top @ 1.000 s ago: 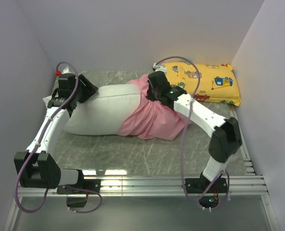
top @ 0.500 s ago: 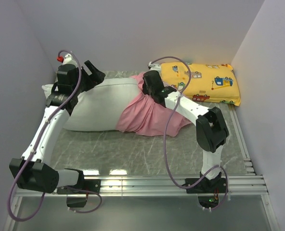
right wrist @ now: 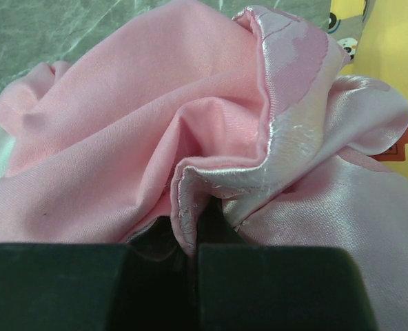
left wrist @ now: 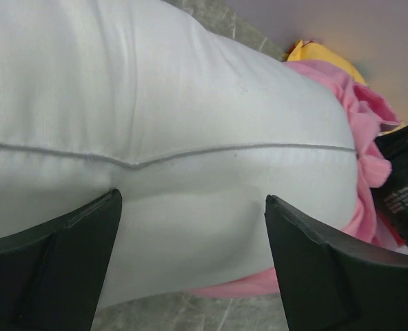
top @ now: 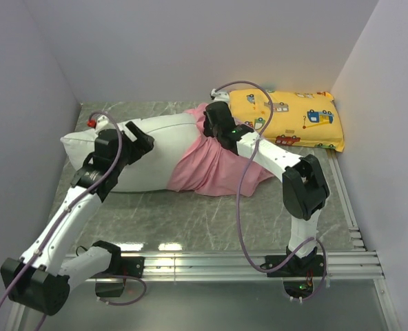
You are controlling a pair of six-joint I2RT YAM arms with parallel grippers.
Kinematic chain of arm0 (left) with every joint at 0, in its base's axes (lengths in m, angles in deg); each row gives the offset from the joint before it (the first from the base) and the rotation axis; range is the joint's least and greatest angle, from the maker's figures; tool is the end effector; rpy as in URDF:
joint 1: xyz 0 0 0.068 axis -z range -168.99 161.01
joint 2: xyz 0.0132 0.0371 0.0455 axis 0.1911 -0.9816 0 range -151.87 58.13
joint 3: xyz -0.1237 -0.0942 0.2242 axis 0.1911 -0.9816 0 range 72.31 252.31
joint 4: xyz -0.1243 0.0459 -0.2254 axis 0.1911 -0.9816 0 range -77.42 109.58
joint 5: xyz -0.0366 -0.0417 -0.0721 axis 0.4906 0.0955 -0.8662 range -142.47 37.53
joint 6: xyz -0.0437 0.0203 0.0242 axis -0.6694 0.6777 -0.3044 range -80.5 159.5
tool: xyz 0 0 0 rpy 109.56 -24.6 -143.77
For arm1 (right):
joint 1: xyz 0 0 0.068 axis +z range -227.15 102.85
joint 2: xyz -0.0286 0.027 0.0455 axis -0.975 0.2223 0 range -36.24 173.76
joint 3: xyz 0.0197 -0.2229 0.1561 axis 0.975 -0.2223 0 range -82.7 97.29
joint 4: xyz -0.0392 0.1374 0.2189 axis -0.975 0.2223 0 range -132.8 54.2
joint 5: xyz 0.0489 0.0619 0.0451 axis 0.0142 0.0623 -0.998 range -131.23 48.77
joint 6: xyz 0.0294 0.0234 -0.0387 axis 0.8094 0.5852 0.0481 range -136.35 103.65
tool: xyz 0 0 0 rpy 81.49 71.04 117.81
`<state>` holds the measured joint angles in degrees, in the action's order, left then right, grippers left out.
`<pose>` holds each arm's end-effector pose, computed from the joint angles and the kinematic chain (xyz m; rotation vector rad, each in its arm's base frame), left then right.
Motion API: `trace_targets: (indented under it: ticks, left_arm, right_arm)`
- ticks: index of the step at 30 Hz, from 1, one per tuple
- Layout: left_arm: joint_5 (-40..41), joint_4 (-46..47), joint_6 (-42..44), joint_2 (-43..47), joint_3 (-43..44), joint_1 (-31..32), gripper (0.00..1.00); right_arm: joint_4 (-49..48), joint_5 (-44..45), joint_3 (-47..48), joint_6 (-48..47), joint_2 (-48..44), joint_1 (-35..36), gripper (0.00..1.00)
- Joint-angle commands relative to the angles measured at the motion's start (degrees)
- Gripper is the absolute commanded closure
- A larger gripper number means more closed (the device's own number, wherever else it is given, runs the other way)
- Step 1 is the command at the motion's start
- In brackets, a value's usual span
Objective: Remove the pillowcase from the pillow
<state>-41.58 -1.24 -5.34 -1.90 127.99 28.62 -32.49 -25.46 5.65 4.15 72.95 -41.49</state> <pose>0.2267 -0.0649 0.3371 -0.5986 1.9479 -0.5036 0.3710 0.2543 0.2758 -0.1145 2.1029 0.3009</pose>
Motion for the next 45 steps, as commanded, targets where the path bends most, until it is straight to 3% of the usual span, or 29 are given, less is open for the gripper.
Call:
trace_targets:
  ticks: [1, 9, 15, 20, 25, 26, 27, 28, 29, 30, 31, 34, 36, 40, 45]
  left_arm:
    - [1.8, -4.2, -4.6, 4.2, -2.1, 1.1, 0.09]
    - [3.2, -14.1, -12.9, 11.6, 1.8, 4.5, 0.09]
    - [3.9, -9.5, -21.2, 14.2, -6.9, 5.3, 0.04]
    - [3.8, 4.2, -21.6, 3.7, -11.9, 5.3, 0.01]
    - [7.3, 10.4, -20.4, -8.7, -11.1, 5.3, 0.01]
    - [8.1, 10.4, -19.9, -9.7, -11.4, 5.3, 0.06]
    - [9.5, 12.0, -19.3, -10.6, -11.6, 5.3, 0.18]
    - [10.2, 12.2, -18.7, -11.5, -11.6, 5.3, 0.34]
    - [10.6, 12.4, -18.1, -13.0, -11.5, 5.3, 0.64]
    - [10.8, 13.0, -17.5, -13.5, -11.2, 5.3, 0.81]
    - [11.4, 12.5, -17.5, -14.3, -10.9, 5.3, 0.99]
    - [11.0, 11.9, -16.9, -14.0, -10.6, 5.3, 1.0]
    - [11.0, 11.6, -17.1, -11.6, -11.0, 5.3, 0.99]
    - [11.5, 8.8, -16.2, -7.2, -9.3, 5.3, 1.0]
    - [9.8, 7.6, -15.5, -6.2, -5.9, 5.3, 1.0]
  right_arm:
    - [12.6, -4.7, -3.0, -0.5, 4.6, 1.5, 1.0]
    - [12.5, -4.4, -3.1, -0.4, 5.9, 1.5, 1.0]
    - [12.4, -4.5, -3.0, 0.1, 5.9, 1.7, 1.0]
    - [12.7, -4.0, -3.3, 0.3, 5.2, 2.7, 1.0]
    - [13.2, -4.3, -3.5, 0.1, 2.7, 3.3, 1.0]
    - [13.5, -4.3, -3.4, 0.0, 2.3, 3.4, 1.0]
    - [13.8, -4.4, -3.3, -0.4, 1.7, 3.5, 0.98]
    - [14.0, -4.3, -3.4, -0.7, 0.3, 3.6, 0.92]
    - [14.4, -4.0, -3.5, -0.9, -0.6, 3.6, 0.86]
    - [14.7, -3.5, -3.4, -1.4, -1.5, 3.7, 0.78]
    - [15.4, -2.8, -3.3, -1.7, -3.5, 3.6, 0.62]
    - [16.5, -0.6, -2.5, -2.6, -8.0, 3.7, 0.39]
    - [18.3, 0.8, -1.3, -3.1, -10.7, 3.6, 0.29]
    - [19.9, 4.6, -1.3, -2.7, -22.1, 3.9, 0.19]
    - [19.9, 7.8, -5.8, 0.2, -32.7, 5.8, 0.15]
